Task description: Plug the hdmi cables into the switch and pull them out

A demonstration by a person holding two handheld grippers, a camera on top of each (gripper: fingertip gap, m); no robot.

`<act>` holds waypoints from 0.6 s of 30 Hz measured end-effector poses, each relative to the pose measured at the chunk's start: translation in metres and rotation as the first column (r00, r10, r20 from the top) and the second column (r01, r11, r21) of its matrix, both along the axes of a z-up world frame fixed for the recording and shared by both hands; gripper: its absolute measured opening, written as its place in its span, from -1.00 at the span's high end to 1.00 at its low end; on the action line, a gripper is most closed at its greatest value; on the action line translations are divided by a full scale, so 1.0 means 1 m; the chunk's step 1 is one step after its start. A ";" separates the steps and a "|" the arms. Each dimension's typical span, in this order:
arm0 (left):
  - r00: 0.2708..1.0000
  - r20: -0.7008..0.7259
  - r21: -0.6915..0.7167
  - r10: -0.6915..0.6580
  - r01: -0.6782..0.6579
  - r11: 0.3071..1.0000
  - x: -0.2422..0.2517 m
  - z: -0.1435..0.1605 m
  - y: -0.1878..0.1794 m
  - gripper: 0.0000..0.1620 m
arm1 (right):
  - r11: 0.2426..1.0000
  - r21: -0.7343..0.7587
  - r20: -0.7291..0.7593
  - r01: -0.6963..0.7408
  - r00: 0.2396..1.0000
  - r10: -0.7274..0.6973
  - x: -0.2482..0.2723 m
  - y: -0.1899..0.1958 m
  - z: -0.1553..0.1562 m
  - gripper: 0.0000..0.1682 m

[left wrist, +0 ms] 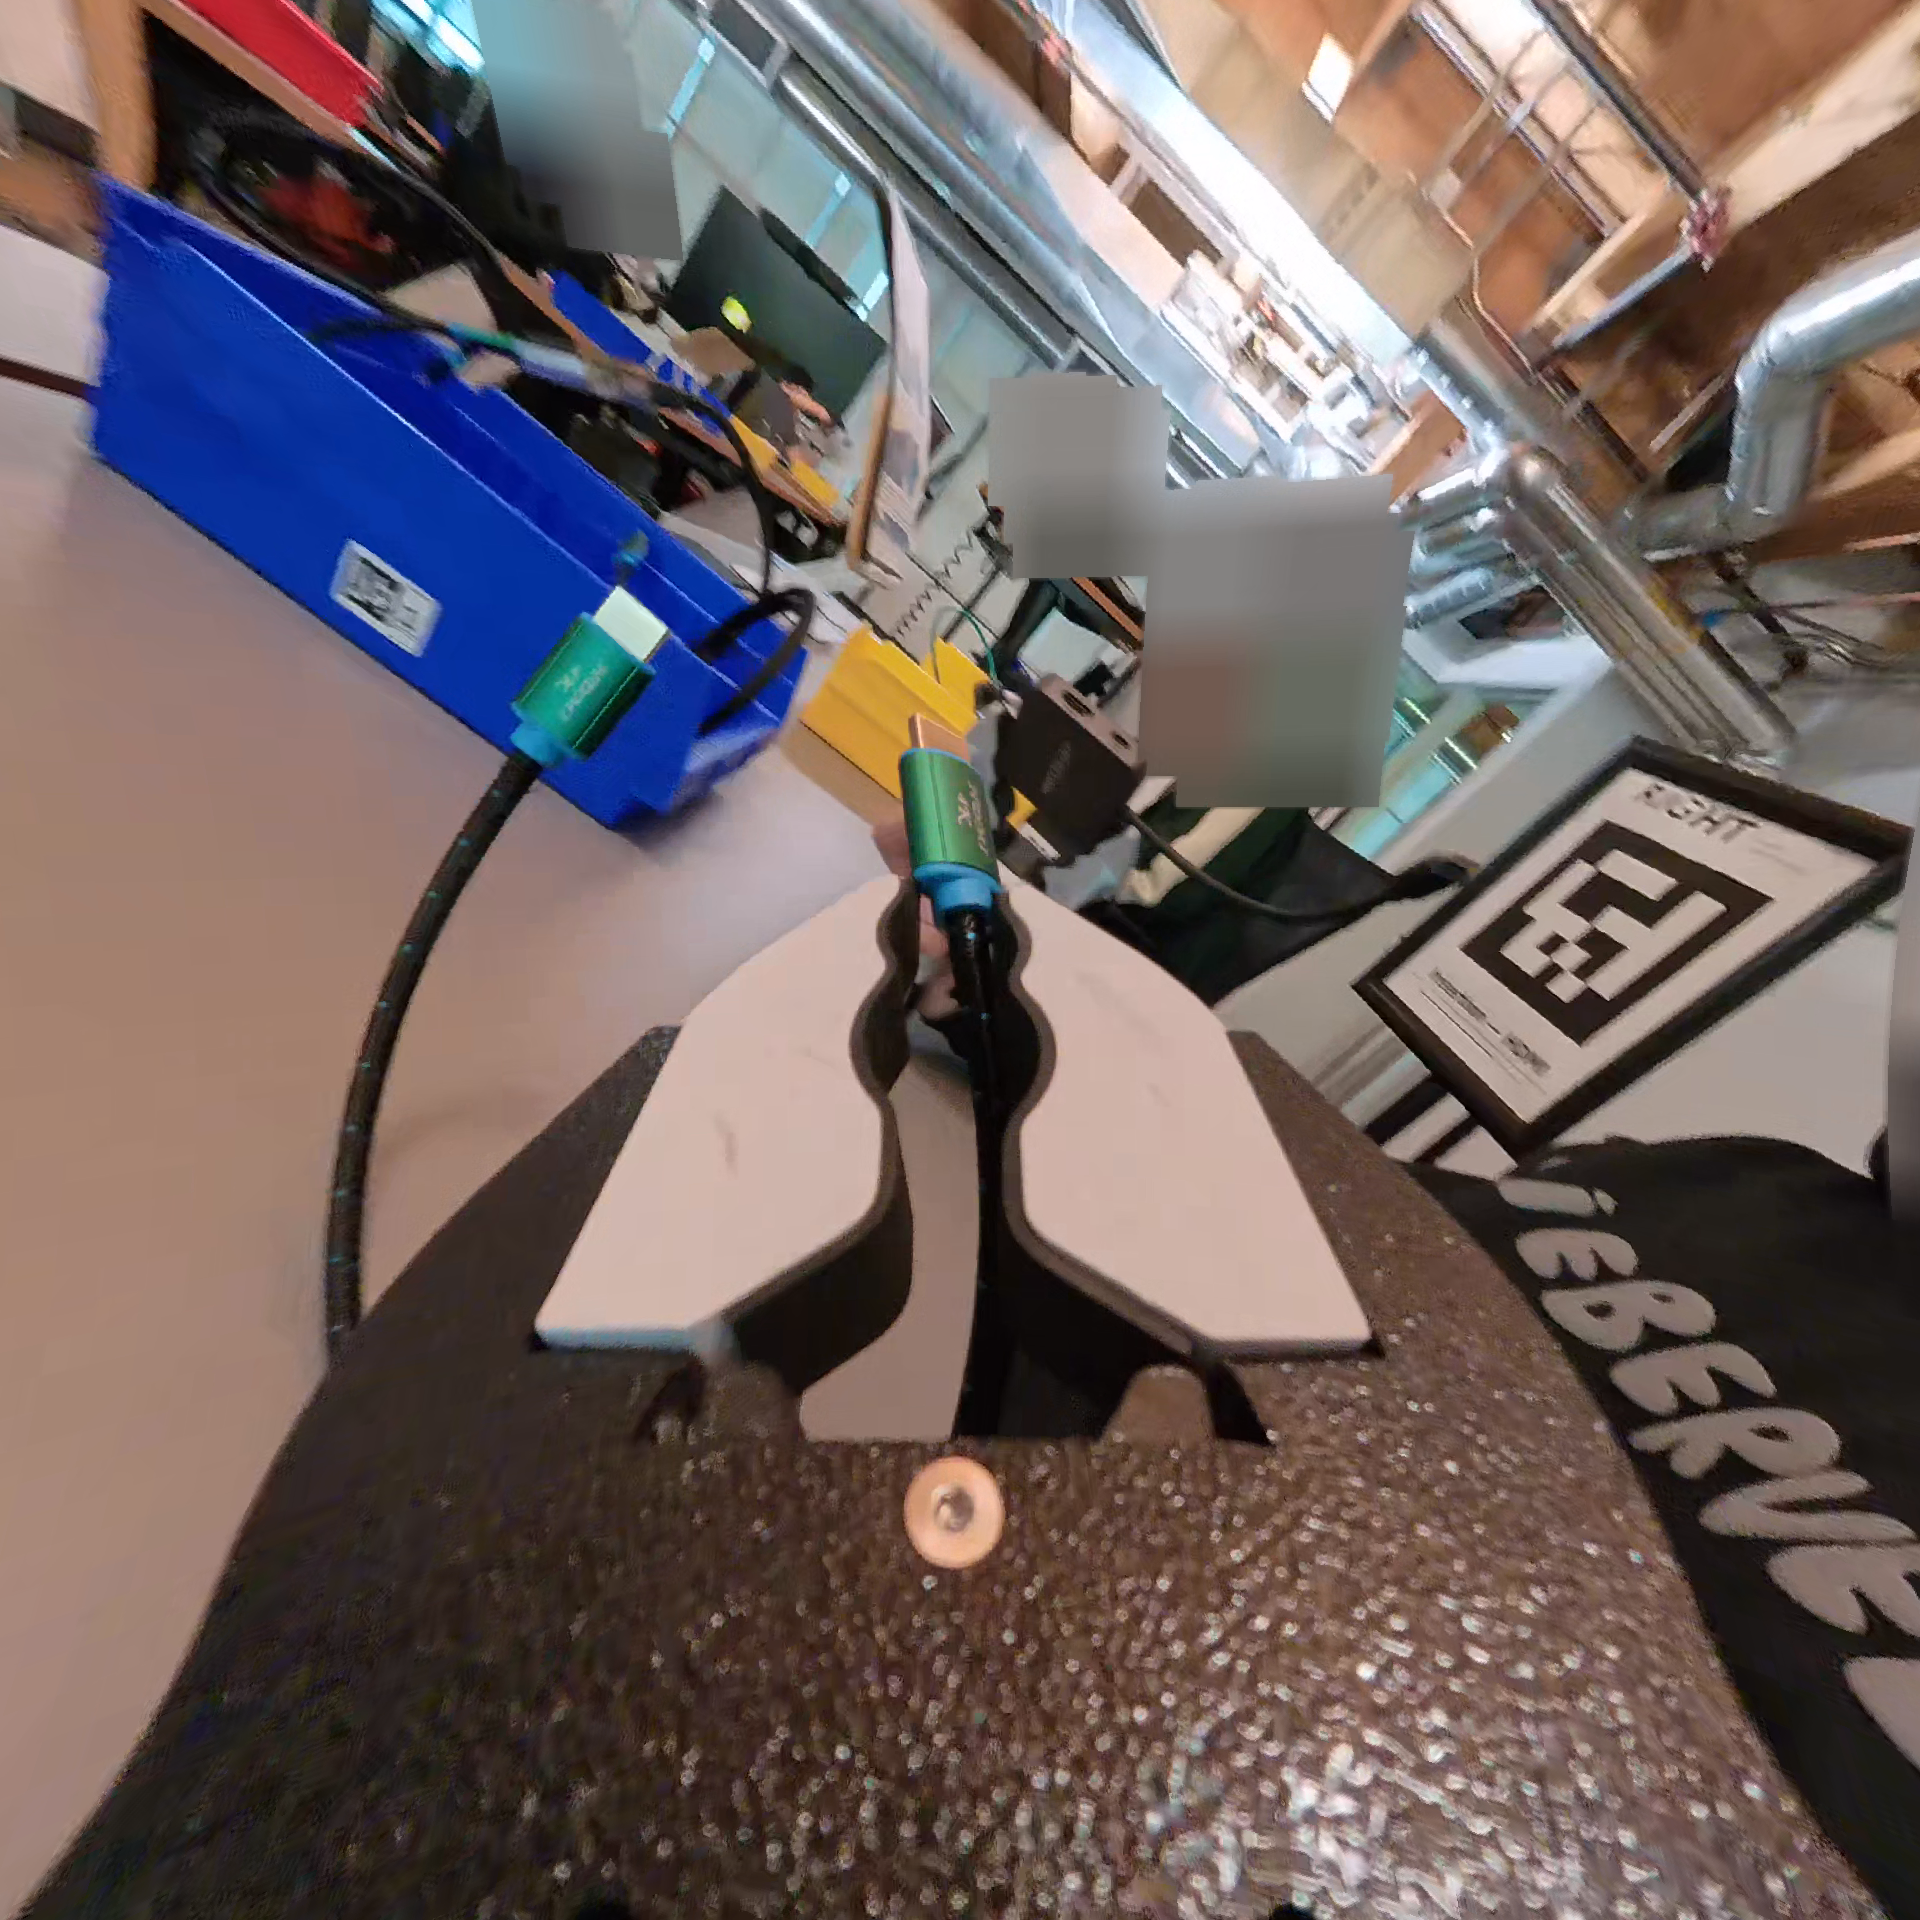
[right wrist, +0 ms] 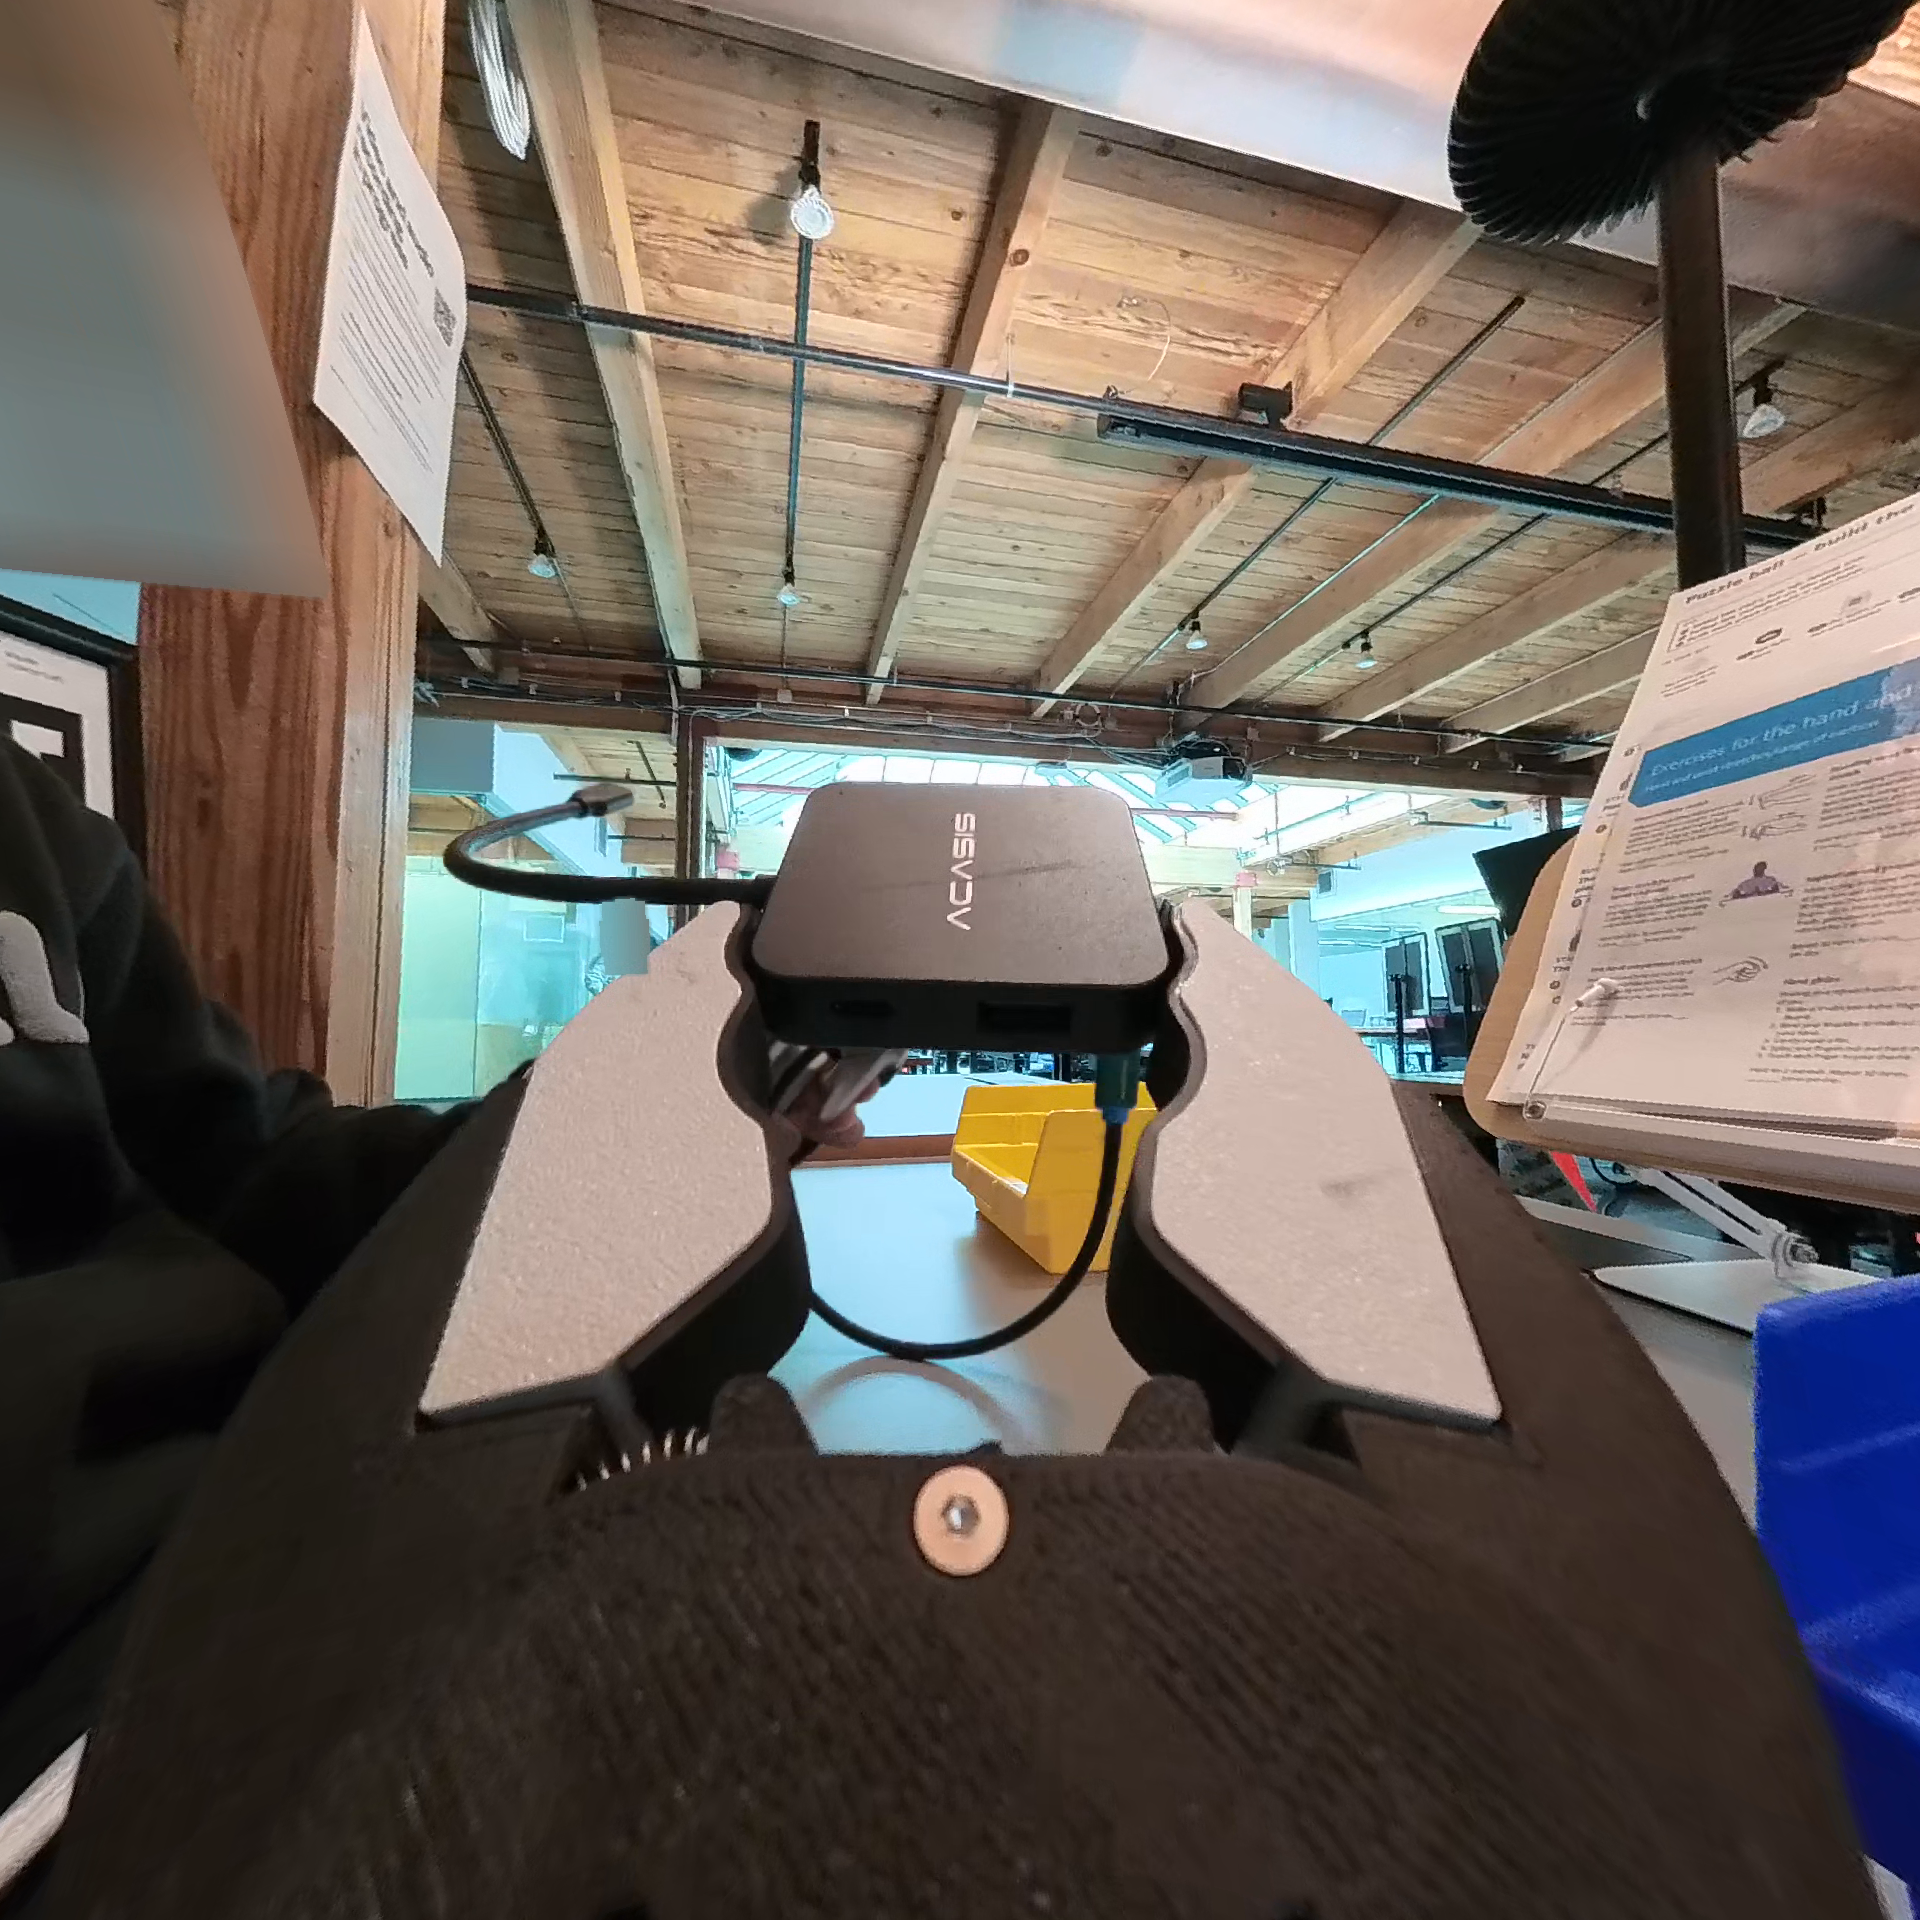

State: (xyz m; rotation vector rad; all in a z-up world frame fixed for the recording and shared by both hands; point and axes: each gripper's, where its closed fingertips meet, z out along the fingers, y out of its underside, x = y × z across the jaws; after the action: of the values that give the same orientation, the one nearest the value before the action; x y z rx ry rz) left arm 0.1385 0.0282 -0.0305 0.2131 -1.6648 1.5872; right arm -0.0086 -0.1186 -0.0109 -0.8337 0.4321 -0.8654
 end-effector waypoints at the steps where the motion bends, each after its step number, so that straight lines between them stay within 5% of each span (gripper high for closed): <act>1: 1.000 0.003 -0.016 0.026 -0.026 1.000 0.008 0.002 0.002 0.85 | 1.000 -0.002 -0.001 0.000 1.000 0.000 0.000 0.000 -0.001 0.14; 9: 0.924 0.321 -0.014 0.207 -0.214 0.977 0.048 0.007 0.024 0.82 | 1.000 -0.029 -0.024 -0.006 1.000 0.005 0.005 0.005 -0.006 0.14; 18: 0.607 0.764 0.104 0.217 -0.449 0.888 0.067 -0.009 0.033 0.81 | 0.998 -0.063 -0.049 -0.015 0.999 0.012 0.011 0.013 -0.011 0.14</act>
State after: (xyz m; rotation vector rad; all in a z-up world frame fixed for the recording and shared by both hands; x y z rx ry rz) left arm 0.2054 0.0613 -0.0394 0.0152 -2.6401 1.8377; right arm 0.0020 -0.1059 -0.0217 -0.9163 0.4427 -0.8518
